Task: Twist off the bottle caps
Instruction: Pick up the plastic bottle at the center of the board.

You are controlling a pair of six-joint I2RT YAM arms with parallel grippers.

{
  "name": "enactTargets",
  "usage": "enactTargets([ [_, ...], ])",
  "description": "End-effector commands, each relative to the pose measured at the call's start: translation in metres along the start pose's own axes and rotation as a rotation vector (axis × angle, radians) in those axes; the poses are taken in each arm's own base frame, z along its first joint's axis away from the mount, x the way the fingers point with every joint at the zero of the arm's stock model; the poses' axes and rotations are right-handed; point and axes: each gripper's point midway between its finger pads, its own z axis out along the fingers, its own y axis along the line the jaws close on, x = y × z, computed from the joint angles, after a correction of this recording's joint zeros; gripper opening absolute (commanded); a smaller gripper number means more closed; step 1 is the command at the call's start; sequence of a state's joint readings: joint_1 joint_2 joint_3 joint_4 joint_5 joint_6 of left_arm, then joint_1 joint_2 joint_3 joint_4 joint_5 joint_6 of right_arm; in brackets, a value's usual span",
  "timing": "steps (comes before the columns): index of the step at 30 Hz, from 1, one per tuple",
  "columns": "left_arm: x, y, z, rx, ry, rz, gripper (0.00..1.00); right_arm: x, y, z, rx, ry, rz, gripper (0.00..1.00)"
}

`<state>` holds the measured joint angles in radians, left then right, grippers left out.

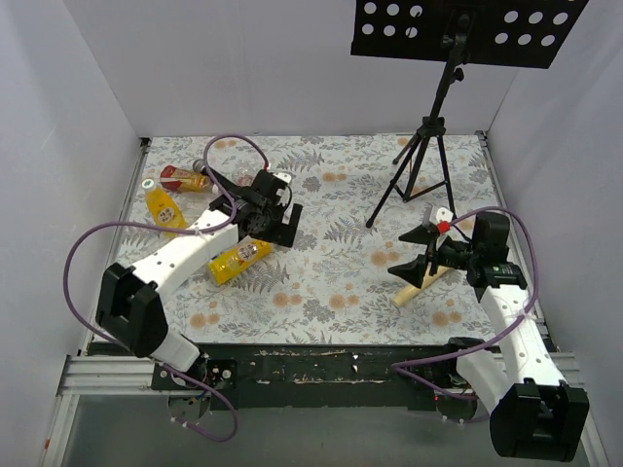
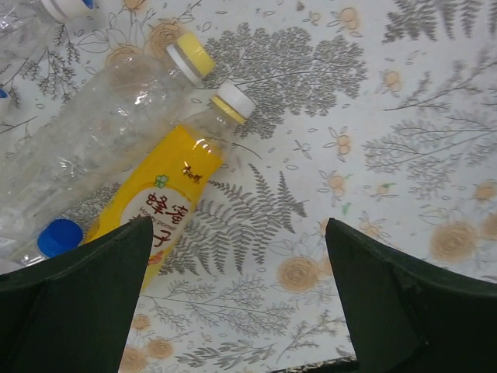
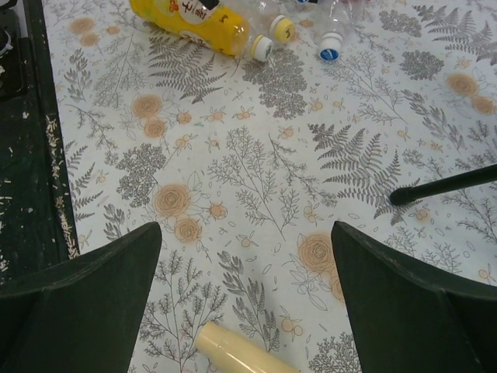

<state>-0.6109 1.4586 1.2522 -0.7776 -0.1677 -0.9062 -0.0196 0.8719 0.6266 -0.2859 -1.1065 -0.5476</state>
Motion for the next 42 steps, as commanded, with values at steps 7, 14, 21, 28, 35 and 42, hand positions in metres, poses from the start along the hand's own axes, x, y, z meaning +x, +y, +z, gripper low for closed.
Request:
enactTargets([
  [7, 0.006, 0.025, 0.037, -0.133, 0.106, 0.241, 0.78, 0.013, -0.001, 0.005, -0.033, -0.012, -0.018, 0.98],
  [14, 0.021, 0.040, 0.058, -0.188, 0.188, 0.243, 0.73, 0.013, 0.002, 0.003, -0.029, -0.010, -0.030, 0.98],
  [21, 0.043, 0.047, 0.071, -0.199, 0.262, 0.247, 0.68, 0.012, 0.002, 0.002, -0.021, -0.006, -0.045, 0.98],
  [28, 0.064, 0.046, 0.082, -0.183, 0.337, 0.231, 0.65, 0.011, 0.004, 0.001, -0.025, -0.008, -0.052, 0.98],
  [35, 0.094, 0.043, 0.094, -0.161, 0.421, 0.203, 0.62, 0.010, 0.006, 0.000, -0.028, -0.011, -0.062, 0.98],
  [42, 0.096, 0.018, 0.088, -0.047, 0.398, 0.138, 0.31, 0.010, 0.007, 0.000, -0.033, -0.013, -0.061, 0.98],
])
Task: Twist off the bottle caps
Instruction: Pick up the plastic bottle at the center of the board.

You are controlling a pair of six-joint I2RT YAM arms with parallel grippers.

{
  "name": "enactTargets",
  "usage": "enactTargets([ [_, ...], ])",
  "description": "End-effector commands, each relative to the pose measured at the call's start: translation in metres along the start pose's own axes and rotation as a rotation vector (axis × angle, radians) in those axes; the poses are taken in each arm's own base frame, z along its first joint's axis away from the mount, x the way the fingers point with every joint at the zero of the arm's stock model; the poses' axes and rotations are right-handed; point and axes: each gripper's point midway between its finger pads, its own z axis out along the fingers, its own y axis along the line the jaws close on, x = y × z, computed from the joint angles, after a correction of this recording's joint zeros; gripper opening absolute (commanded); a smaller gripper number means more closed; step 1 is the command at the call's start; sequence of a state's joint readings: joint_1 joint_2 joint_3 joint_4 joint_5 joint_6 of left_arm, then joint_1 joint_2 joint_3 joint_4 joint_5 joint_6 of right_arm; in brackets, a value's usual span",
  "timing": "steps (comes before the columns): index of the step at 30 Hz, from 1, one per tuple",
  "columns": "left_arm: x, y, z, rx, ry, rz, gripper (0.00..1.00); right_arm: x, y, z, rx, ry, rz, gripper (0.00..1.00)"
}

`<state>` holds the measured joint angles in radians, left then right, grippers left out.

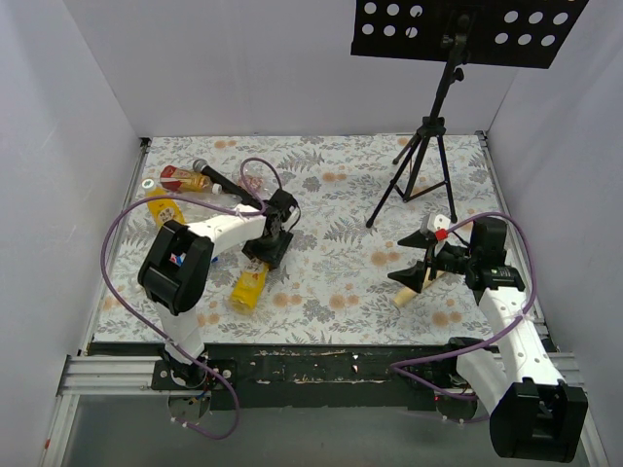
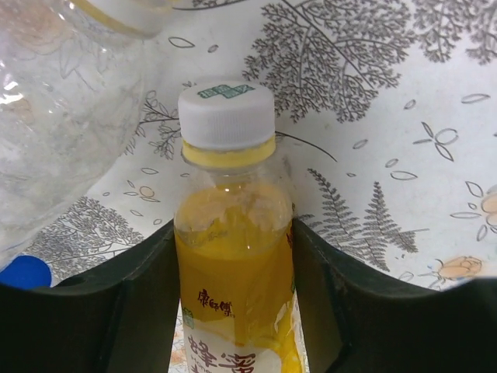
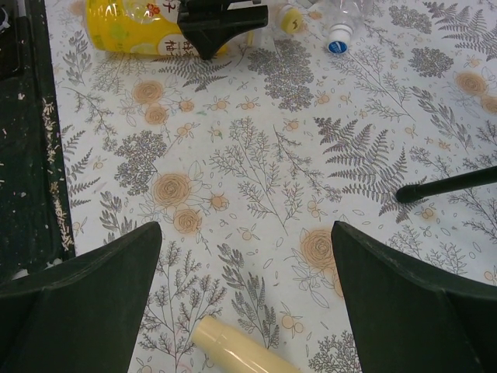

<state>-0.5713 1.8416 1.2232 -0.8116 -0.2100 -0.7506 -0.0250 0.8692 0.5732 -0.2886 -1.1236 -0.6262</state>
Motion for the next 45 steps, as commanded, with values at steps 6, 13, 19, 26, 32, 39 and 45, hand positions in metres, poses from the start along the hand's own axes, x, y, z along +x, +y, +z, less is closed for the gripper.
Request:
enactTargets([
  [6, -0.026, -0.061, -0.056, 0.262, -0.208, -0.043, 0.13, -0.002, 0.004, -0.004, 0.002, 0.009, -0.033, 0.98],
  [13, -0.083, -0.118, -0.161, 0.614, -0.591, -0.094, 0.03, -0.013, 0.014, -0.014, -0.074, 0.100, -0.024, 0.98],
  [19, -0.112, -0.137, -0.225, 0.816, -0.830, -0.204, 0.00, -0.028, 0.025, -0.010, -0.167, 0.147, 0.090, 0.95],
  [26, -0.128, -0.139, -0.274, 0.879, -1.066, -0.328, 0.00, -0.048, 0.046, -0.005, -0.257, 0.152, 0.173, 0.94],
  [32, -0.131, -0.143, -0.290, 0.891, -1.174, -0.427, 0.00, -0.059, 0.051, -0.006, -0.246, 0.142, 0.204, 0.95],
  [39, -0.139, -0.142, -0.286, 0.819, -1.217, -0.532, 0.00, -0.075, 0.050, 0.005, -0.236, 0.155, 0.277, 0.94],
  [45, -0.144, -0.156, -0.279, 0.785, -1.223, -0.589, 0.00, -0.082, 0.025, 0.027, -0.078, 0.156, 0.319, 0.94],
])
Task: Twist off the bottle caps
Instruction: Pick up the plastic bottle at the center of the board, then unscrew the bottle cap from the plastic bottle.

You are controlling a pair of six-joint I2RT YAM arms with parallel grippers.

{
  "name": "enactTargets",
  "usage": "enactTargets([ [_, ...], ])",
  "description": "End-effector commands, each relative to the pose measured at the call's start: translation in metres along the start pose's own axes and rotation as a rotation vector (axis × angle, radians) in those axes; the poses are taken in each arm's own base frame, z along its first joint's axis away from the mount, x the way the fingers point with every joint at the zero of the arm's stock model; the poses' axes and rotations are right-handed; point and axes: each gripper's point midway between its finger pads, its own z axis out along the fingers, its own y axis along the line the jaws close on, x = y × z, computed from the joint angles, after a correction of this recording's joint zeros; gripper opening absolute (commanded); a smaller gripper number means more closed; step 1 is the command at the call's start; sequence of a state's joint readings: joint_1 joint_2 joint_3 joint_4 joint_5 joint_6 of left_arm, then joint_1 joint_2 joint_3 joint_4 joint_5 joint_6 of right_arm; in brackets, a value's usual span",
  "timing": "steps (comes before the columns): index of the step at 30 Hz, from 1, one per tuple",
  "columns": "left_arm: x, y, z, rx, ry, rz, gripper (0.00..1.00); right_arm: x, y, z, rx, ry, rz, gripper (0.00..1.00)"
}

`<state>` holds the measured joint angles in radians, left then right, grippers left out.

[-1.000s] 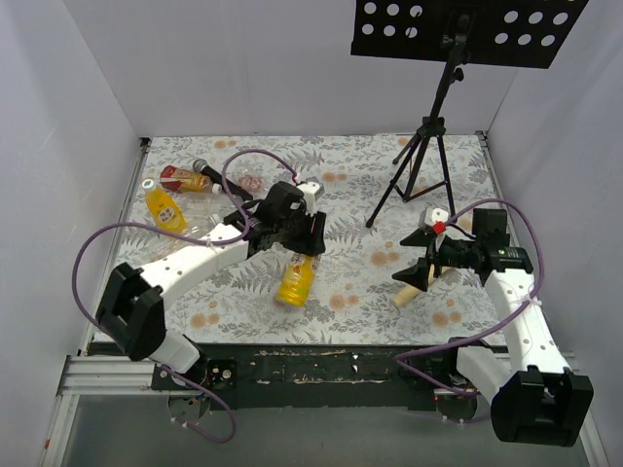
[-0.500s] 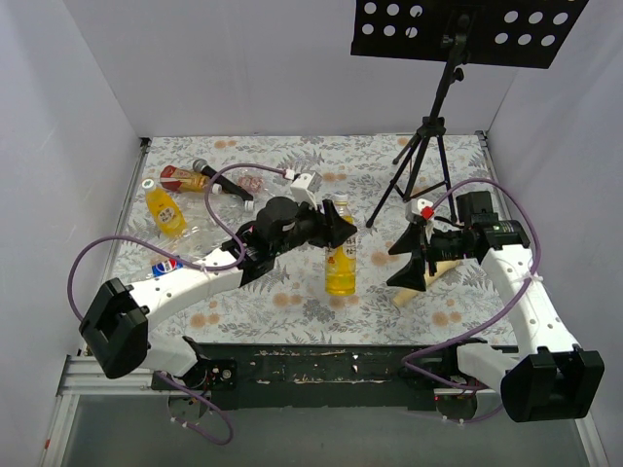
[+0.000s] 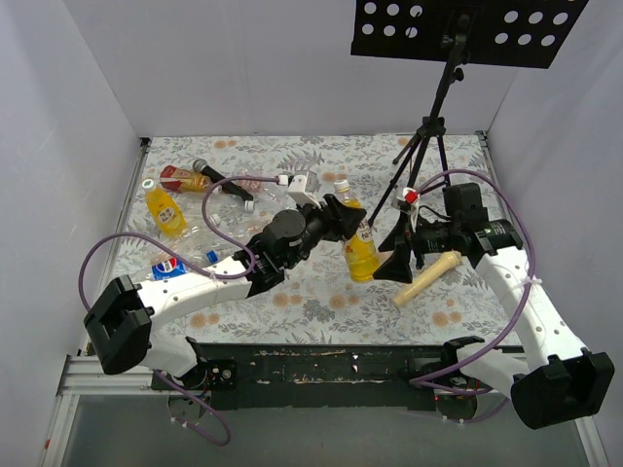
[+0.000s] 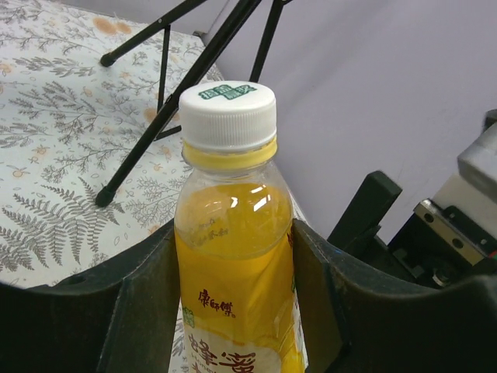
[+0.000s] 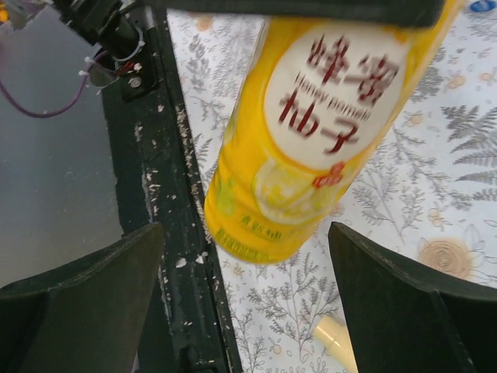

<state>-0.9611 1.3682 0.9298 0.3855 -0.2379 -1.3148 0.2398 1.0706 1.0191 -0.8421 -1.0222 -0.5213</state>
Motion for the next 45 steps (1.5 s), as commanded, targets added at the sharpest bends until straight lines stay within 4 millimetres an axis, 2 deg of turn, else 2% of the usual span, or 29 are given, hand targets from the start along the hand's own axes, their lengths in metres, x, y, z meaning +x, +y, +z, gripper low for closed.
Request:
enactTargets([
  [1, -0.004, -0.004, 0.008, -0.050, -0.087, -0.029, 0.00, -0.038, -0.028, 0.001, 0.175, -0.096, 0.043, 0.94],
  [4, 0.004, -0.006, 0.012, -0.070, -0.100, -0.041, 0.00, -0.047, -0.046, 0.002, 0.262, -0.122, 0.101, 0.94],
  [8, 0.002, -0.012, 0.013, -0.079, -0.145, -0.072, 0.00, -0.041, -0.064, 0.009, 0.352, -0.095, 0.157, 0.94],
  [12, 0.002, -0.010, 0.017, -0.102, -0.179, -0.101, 0.00, -0.034, -0.057, 0.025, 0.286, -0.093, 0.195, 0.95],
  [16, -0.002, -0.008, 0.019, -0.116, -0.216, -0.146, 0.00, -0.022, -0.060, 0.035, 0.268, -0.086, 0.225, 0.95],
  [21, -0.004, -0.009, 0.024, -0.117, -0.242, -0.189, 0.00, -0.025, -0.057, 0.041, 0.239, -0.099, 0.219, 0.90],
  [23, -0.004, -0.009, 0.025, -0.115, -0.244, -0.200, 0.00, -0.026, -0.057, 0.041, 0.234, -0.098, 0.217, 0.79],
  [25, -0.004, -0.011, 0.024, -0.108, -0.244, -0.212, 0.00, -0.027, -0.055, 0.041, 0.226, -0.098, 0.205, 0.57],
  [27, -0.001, -0.012, 0.024, -0.101, -0.235, -0.219, 0.00, -0.025, -0.054, 0.041, 0.222, -0.097, 0.194, 0.30],
  [29, -0.001, -0.014, 0.022, -0.088, -0.224, -0.226, 0.00, -0.023, -0.055, 0.040, 0.231, -0.089, 0.184, 0.17],
  [30, 0.000, -0.017, 0.021, -0.074, -0.214, -0.228, 0.02, -0.021, -0.056, 0.039, 0.239, -0.083, 0.175, 0.14],
  [32, 0.000, -0.021, 0.018, -0.061, -0.194, -0.226, 0.16, -0.017, -0.056, 0.037, 0.255, -0.074, 0.141, 0.12],
  [33, -0.002, -0.024, 0.015, -0.051, -0.183, -0.221, 0.29, -0.016, -0.057, 0.035, 0.267, -0.071, 0.125, 0.11],
  [34, -0.001, -0.024, 0.012, -0.050, -0.168, -0.214, 0.52, -0.012, -0.057, 0.034, 0.272, -0.065, 0.111, 0.11],
  [35, -0.002, -0.024, 0.007, -0.050, -0.153, -0.206, 0.67, -0.011, -0.056, 0.032, 0.275, -0.061, 0.087, 0.10],
  [37, -0.006, -0.028, -0.003, -0.030, -0.110, -0.190, 0.83, -0.007, -0.056, 0.027, 0.288, -0.046, 0.037, 0.09],
  [40, -0.019, -0.026, -0.021, 0.005, -0.052, -0.152, 0.98, 0.005, -0.050, 0.020, 0.255, -0.005, -0.049, 0.07],
  [45, -0.028, -0.039, -0.067, 0.166, 0.107, 0.000, 0.98, 0.025, -0.035, 0.017, 0.139, 0.058, -0.231, 0.06],
])
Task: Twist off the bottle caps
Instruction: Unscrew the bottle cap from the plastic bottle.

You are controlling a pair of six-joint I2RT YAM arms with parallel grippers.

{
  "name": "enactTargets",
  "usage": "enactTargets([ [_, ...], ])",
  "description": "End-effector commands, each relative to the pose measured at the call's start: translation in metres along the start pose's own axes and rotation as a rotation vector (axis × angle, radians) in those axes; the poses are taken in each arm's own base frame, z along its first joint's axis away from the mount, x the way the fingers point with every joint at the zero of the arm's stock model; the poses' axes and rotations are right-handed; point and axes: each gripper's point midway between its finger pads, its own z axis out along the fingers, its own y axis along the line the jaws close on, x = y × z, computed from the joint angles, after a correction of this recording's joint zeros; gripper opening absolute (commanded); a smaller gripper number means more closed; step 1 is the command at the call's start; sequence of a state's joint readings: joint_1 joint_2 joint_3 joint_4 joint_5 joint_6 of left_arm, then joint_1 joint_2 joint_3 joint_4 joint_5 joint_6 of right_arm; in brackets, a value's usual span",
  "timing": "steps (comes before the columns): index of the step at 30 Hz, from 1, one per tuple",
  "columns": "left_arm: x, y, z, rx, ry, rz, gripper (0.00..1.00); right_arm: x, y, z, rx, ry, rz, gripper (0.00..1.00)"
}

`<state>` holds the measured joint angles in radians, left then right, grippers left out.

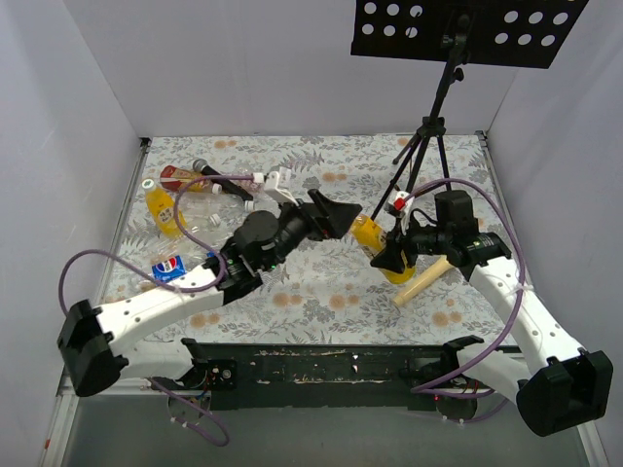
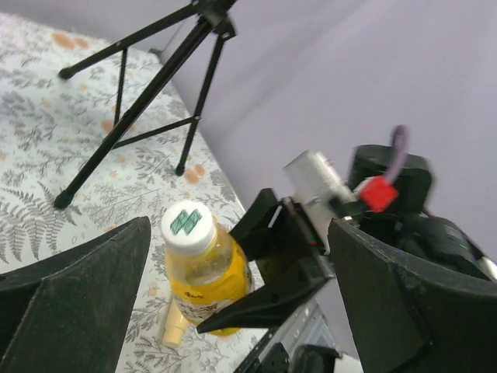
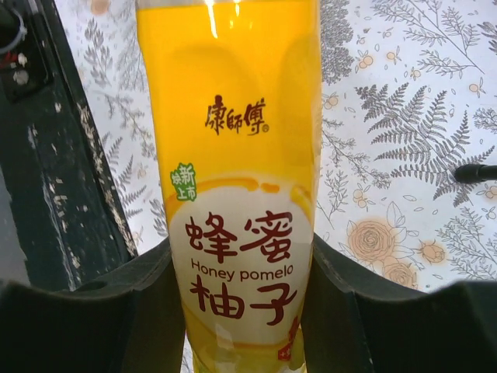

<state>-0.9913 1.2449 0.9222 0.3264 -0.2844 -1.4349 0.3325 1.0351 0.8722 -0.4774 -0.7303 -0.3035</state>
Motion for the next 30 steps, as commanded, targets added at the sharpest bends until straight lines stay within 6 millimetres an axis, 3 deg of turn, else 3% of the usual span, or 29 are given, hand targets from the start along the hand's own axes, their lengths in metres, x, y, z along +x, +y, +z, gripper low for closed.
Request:
enactTargets([
  [1, 0.005, -0.020, -0.053, 0.189, 0.245, 0.175, 0.98, 0.018, 0.018, -0.007, -0.130, 0.029, -0.242, 0.07],
  [6, 0.025, -0.010, -0.098, 0.286, 0.485, 0.485, 0.98, 0.038, 0.027, -0.009, -0.219, 0.053, -0.420, 0.08],
  [10, 0.038, -0.010, -0.111, 0.370, 0.580, 0.582, 0.98, 0.040, 0.026, -0.008, -0.237, 0.059, -0.472, 0.08],
  [16, 0.064, -0.005, -0.107, 0.468, 0.665, 0.615, 0.82, 0.047, 0.033, -0.009, -0.284, 0.063, -0.498, 0.08],
  [20, 0.066, -0.009, -0.101, 0.500, 0.658, 0.613, 0.67, 0.052, 0.032, -0.009, -0.277, 0.072, -0.499, 0.08],
  [30, 0.076, -0.005, -0.087, 0.498, 0.675, 0.597, 0.50, 0.052, 0.034, -0.008, -0.291, 0.066, -0.481, 0.08],
])
